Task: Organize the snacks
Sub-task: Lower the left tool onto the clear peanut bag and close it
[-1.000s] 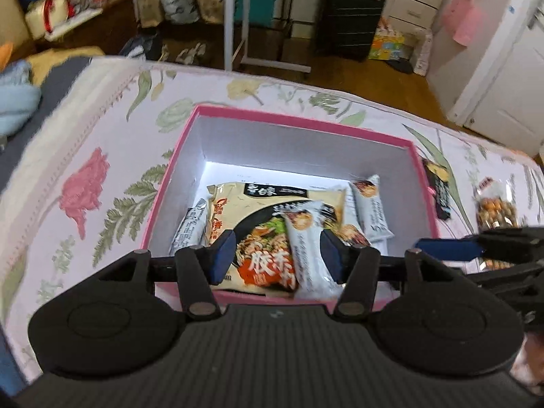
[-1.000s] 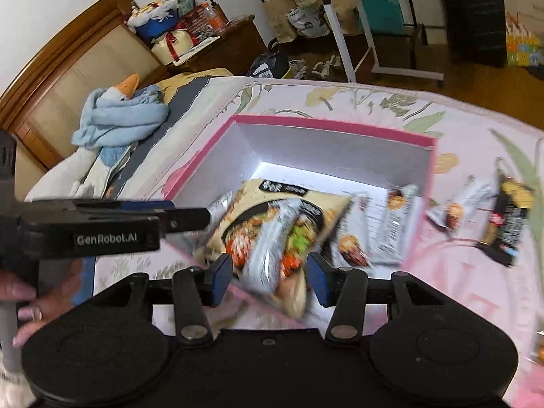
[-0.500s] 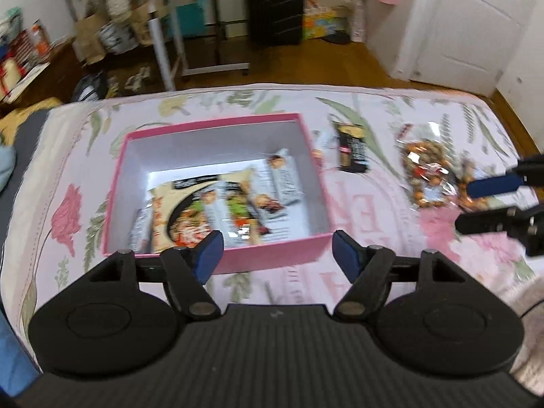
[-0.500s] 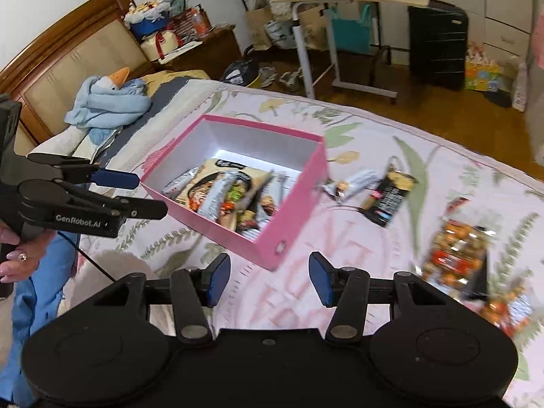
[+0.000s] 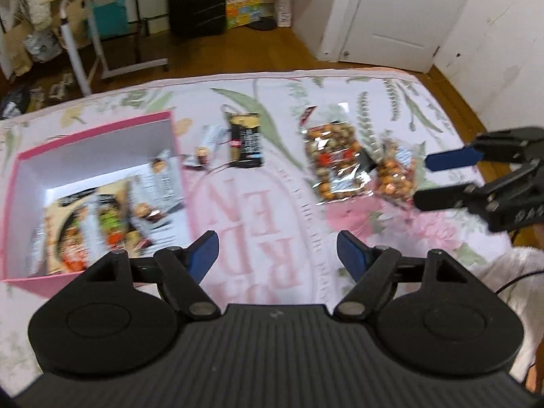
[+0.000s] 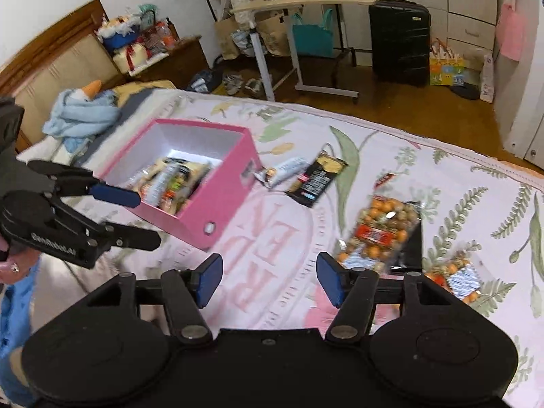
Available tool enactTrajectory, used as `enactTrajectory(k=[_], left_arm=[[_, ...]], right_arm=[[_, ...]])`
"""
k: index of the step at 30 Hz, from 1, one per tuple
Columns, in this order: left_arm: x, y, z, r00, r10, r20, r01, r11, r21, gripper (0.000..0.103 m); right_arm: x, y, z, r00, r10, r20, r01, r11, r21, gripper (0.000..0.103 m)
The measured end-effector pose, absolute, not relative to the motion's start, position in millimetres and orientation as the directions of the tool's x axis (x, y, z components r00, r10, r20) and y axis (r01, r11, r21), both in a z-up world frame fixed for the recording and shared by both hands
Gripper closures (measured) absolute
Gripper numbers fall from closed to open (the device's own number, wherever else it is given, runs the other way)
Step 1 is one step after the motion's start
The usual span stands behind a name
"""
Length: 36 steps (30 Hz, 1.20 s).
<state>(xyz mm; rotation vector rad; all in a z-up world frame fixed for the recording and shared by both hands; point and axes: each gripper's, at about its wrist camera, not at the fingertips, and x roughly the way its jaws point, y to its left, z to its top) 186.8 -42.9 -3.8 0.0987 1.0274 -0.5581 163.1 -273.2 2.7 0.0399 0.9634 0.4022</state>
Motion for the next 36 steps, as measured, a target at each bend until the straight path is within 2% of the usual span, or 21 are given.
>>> enactTrajectory(k=[7,11,17,19,22,26,29,30,32,36], left_arm=[[220.5,-86.2,-43.8,0.358,-0.488,-0.796,0.479,0.828,-0.293,0.027],[245.2,-111.2,-66.2,0.401,-0.517,-0.756,0.445,0.831,-0.332,0.029],[284.9,-145.2,-101.7,0.393,-0.573,-0.719,0.401,0.811,-0.427,0.031],[292.6,-154.3,-116.5,0.377,-0.587,-0.717,0.4,0.801,-0.446,0.031],[303.7,-157.0,-142.7,0.344,-0.663,-0.664,0.401,0.744,-0.535,0.031],[314.9,-158.8,-164.1,0.367,-0.62,-0.693,0.407,0.777,-0.48,0.031],[323.6,-159.4,-178.7,0.32,-0.626,-0.711,0.404,0.769,-0.496,0.031],[326.0,-159.4,-183.8,0.291,-0.642,-0.71,0.397,0.756,-0.521,0.032],[329.2,-159.4,-192.8,0.242,-0.661,-0.71,0.372,0.739,-0.562,0.044],[329.8,-165.8,-209.7,0.152,-0.67,-0.727,0.331,0.727,-0.601,0.051]], right_arm=[[202.0,-298.7,-45.4,0.512,0.281,-0.812,-0.248,0.953,0.174,0.034],[219.8,-313.1,-71.8,0.541,0.254,-0.801,-0.208,0.964,0.166,0.034],[232.8,-344.9,-101.2,0.578,0.166,-0.799,-0.066,0.985,0.157,0.034],[232.7,-349.0,-106.1,0.579,0.17,-0.797,-0.046,0.983,0.176,0.034],[236.8,-348.4,-113.8,0.54,0.208,-0.815,-0.046,0.975,0.218,0.034],[239.0,-345.9,-118.1,0.55,0.174,-0.817,-0.059,0.984,0.17,0.033],[243.3,-350.6,-126.2,0.519,0.233,-0.823,-0.035,0.967,0.251,0.034],[244.7,-351.5,-130.0,0.503,0.259,-0.825,-0.03,0.959,0.283,0.034],[245.0,-350.4,-135.5,0.488,0.283,-0.826,-0.027,0.95,0.31,0.035],[246.2,-341.3,-142.5,0.482,0.282,-0.83,-0.06,0.955,0.289,0.04]])
